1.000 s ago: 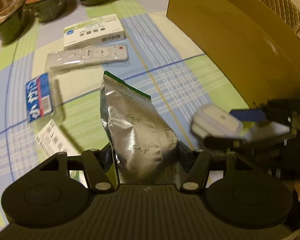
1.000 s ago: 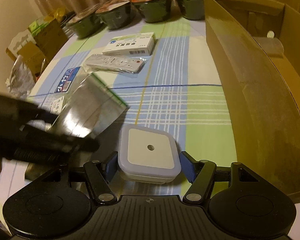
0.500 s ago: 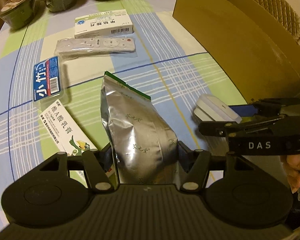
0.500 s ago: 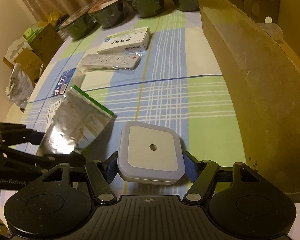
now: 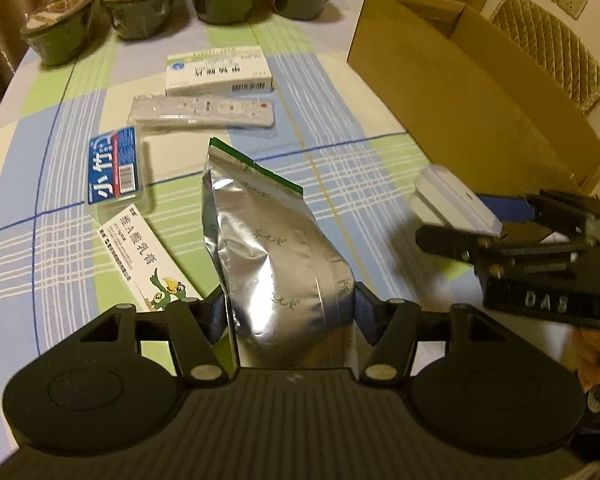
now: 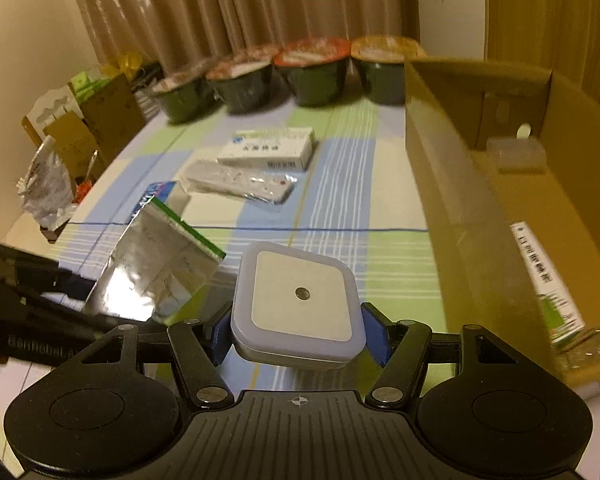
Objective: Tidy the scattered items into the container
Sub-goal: 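Carry the foil bag and white square box over the cardboard box with both grippers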
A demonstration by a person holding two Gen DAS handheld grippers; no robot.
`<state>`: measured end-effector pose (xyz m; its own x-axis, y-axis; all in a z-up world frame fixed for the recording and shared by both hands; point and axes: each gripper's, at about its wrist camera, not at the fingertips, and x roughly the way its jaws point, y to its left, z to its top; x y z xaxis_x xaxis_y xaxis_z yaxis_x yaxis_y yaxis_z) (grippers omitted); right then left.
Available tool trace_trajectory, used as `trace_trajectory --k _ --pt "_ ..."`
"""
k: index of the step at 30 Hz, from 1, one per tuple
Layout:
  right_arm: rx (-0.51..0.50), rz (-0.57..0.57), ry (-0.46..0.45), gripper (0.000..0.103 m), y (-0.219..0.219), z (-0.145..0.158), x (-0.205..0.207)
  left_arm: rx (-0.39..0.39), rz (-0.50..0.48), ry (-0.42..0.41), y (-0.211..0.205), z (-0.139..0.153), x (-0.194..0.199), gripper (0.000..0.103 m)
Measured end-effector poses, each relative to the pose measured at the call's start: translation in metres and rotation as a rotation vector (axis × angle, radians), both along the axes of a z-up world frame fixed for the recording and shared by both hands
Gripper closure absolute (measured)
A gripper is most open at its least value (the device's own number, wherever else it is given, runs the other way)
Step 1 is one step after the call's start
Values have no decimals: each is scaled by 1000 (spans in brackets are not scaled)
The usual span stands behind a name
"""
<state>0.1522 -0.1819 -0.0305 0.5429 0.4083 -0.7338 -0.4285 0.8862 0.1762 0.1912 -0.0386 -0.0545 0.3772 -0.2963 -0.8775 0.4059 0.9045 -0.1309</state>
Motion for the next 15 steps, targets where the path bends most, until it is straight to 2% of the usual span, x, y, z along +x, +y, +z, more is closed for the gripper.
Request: trace_trajectory --k 7,15 --pt "-14 -18 -32 36 -16 17 -21 -21 4 -24 -8 24 -16 46" --pt "-10 -31 -104 36 -33 56 -30 -42 9 -61 -18 54 -34 46"
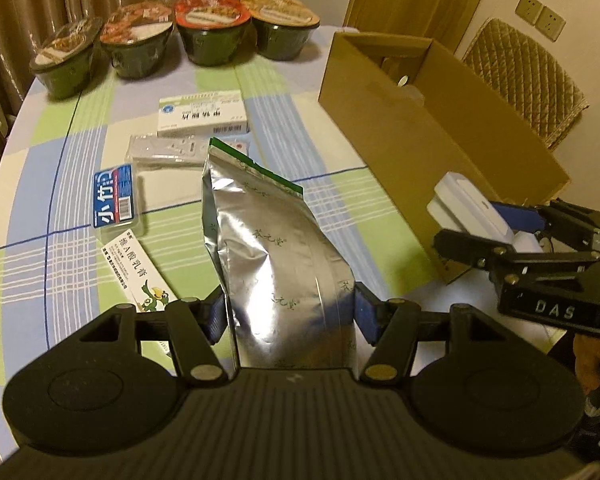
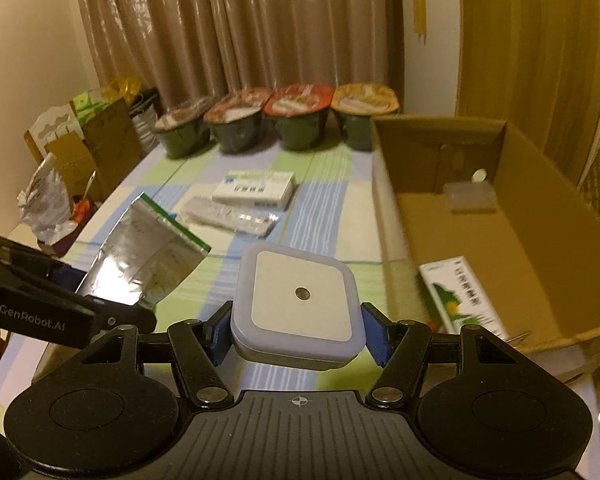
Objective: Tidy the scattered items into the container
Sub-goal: 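Carry the foil bag and white square box over the cardboard box with both grippers, then drop the foil bag into the box with the left gripper while the right holds the square box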
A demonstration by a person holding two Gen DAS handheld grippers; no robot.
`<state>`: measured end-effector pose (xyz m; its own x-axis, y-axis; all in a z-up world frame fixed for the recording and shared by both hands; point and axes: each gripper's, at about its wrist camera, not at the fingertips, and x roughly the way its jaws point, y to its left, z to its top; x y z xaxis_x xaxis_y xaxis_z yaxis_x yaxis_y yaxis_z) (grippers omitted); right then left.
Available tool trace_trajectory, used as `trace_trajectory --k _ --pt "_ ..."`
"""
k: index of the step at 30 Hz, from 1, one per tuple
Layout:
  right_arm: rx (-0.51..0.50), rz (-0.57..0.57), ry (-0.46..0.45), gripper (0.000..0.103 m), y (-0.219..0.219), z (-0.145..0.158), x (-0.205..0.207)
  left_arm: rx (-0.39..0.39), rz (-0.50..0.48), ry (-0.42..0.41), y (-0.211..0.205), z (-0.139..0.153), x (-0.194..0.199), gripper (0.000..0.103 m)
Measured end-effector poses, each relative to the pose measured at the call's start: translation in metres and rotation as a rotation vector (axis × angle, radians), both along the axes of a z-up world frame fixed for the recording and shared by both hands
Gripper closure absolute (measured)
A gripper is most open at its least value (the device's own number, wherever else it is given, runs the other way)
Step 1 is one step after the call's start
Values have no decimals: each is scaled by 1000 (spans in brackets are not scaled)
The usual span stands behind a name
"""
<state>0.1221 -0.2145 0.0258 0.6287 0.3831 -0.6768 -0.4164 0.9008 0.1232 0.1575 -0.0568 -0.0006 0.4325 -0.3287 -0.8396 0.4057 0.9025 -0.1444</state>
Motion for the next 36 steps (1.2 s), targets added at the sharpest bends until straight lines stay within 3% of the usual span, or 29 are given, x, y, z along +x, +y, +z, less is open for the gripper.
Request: trace_trajectory --k 15,24,36 --pt "18 -125 -133 36 -70 61 -2 -65 -62 -68 -58 51 -10 46" --pt "-10 -234 -165 36 -128 73 14 -160 -106 -85 -117 70 5 46" --pt "-35 -253 -173 36 -149 71 28 -263 -108 -68 -178 72 26 46"
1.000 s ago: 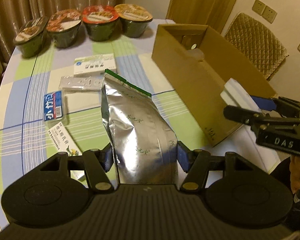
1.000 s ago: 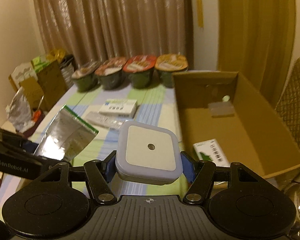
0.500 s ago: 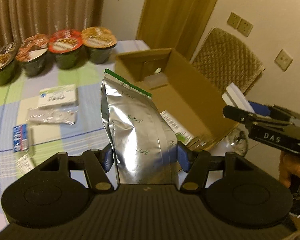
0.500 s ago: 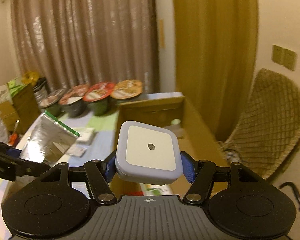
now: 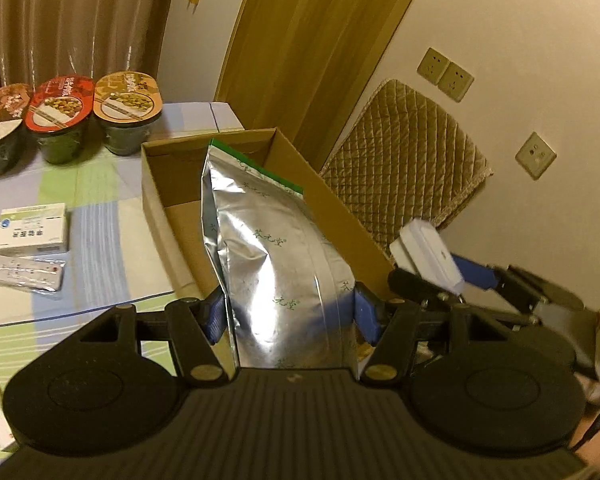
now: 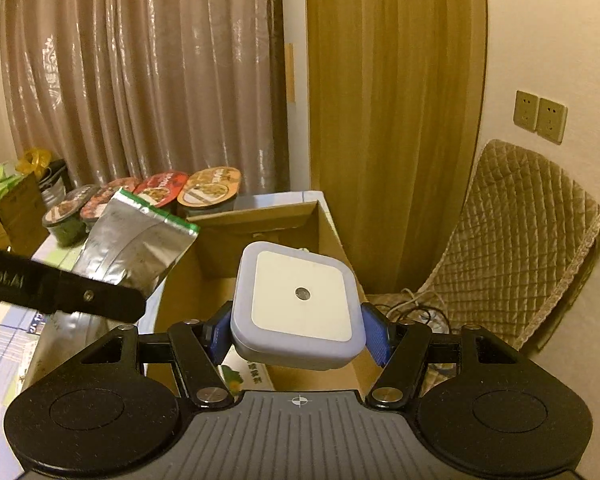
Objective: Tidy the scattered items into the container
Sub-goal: 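Drop the foil bag into the box with the left gripper while the right holds the square box, then lower the white square box into the cardboard box and open the right gripper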
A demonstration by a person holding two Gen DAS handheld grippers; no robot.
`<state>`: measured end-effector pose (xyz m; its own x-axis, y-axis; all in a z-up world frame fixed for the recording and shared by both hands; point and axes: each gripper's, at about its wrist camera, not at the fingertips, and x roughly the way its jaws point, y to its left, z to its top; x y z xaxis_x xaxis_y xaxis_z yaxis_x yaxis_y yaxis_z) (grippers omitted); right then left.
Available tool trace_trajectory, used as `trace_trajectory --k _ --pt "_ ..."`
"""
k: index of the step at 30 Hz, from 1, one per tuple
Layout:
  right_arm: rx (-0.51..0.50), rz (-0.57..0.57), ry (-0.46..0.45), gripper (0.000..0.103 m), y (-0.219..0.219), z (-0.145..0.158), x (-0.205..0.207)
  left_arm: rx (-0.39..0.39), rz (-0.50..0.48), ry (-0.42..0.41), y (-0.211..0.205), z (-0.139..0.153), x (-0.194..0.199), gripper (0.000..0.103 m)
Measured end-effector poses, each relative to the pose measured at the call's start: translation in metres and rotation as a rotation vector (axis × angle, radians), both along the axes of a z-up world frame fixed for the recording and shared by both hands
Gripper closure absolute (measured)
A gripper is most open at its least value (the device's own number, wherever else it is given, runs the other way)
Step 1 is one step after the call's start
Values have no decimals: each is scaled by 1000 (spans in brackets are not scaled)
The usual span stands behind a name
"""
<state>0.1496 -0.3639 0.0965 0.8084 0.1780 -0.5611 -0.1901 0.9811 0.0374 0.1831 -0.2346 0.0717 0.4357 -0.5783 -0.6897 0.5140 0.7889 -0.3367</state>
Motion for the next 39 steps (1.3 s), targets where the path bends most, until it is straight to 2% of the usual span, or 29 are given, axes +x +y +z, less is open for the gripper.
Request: trace_trajectory --k 14,17,28,37,39 --pt "-6 -19 14 36 -16 -11 15 -37 37 31 -23 -13 19 46" --pt "-6 -23 19 36 -20 -13 19 -46 46 33 -27 -15 24 42" --pt "2 -19 30 36 -21 -18 22 -34 114 -5 1 -6 27 41" --pt "-2 -5 31 36 -14 -17 20 -20 126 1 16 -10 19 40" --pt "-5 -1 29 36 -13 -16 20 -13 128 -1 19 -12 17 37"
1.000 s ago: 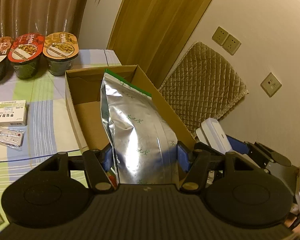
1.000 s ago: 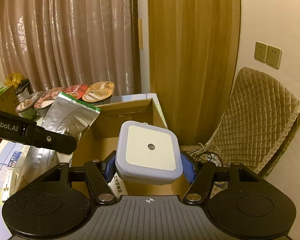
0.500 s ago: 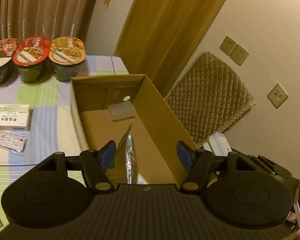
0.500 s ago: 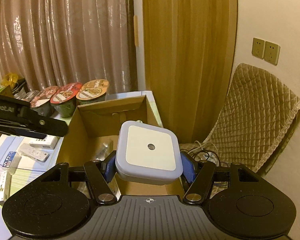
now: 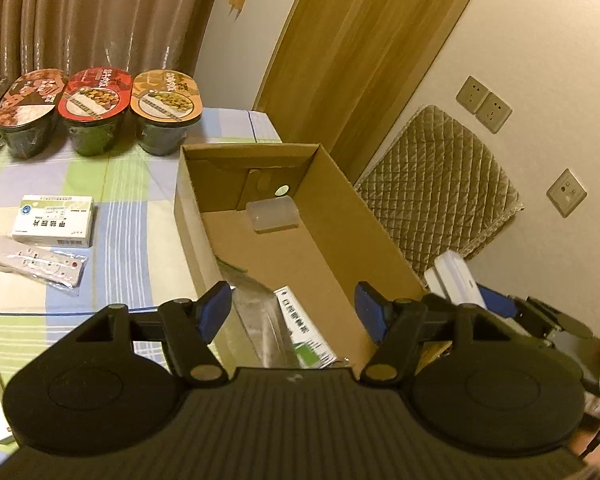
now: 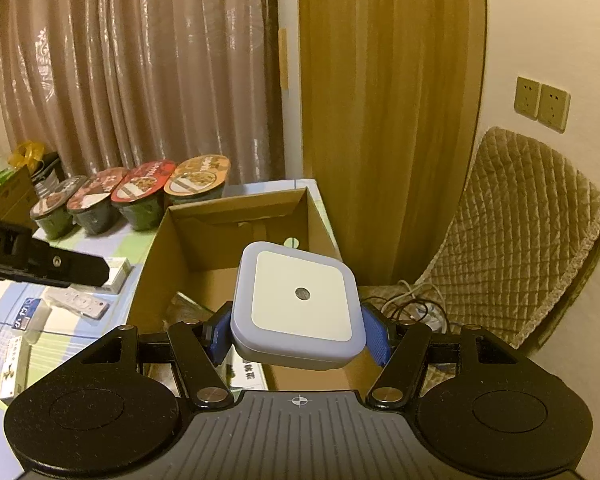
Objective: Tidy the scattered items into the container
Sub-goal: 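Lower the white square box into the cardboard box and open the right gripper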
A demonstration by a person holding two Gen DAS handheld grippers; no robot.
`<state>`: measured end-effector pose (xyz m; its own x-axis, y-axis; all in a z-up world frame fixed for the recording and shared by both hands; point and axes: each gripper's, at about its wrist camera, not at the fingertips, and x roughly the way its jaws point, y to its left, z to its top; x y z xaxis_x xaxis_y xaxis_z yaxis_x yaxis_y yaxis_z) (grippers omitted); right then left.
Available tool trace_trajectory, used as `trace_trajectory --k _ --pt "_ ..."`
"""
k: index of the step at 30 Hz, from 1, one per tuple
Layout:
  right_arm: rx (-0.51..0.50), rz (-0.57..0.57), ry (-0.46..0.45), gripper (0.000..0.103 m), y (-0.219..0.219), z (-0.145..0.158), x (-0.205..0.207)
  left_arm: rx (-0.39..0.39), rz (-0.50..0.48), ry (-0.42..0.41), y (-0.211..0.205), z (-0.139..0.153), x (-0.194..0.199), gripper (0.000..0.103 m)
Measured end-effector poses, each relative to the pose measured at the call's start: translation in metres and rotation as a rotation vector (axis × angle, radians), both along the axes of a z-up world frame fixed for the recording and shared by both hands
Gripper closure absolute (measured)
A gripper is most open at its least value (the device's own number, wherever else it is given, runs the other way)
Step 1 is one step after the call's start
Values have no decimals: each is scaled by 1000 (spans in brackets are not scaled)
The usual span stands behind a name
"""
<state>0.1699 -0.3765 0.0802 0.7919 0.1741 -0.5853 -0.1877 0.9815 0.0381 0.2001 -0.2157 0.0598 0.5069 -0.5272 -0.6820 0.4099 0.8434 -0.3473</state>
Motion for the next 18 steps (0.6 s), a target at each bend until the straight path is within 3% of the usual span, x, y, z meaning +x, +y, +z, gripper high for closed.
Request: trace_trajectory --k 18 --pt "-16 99 23 36 22 -9 18 32 19 8 16 -11 -6 31"
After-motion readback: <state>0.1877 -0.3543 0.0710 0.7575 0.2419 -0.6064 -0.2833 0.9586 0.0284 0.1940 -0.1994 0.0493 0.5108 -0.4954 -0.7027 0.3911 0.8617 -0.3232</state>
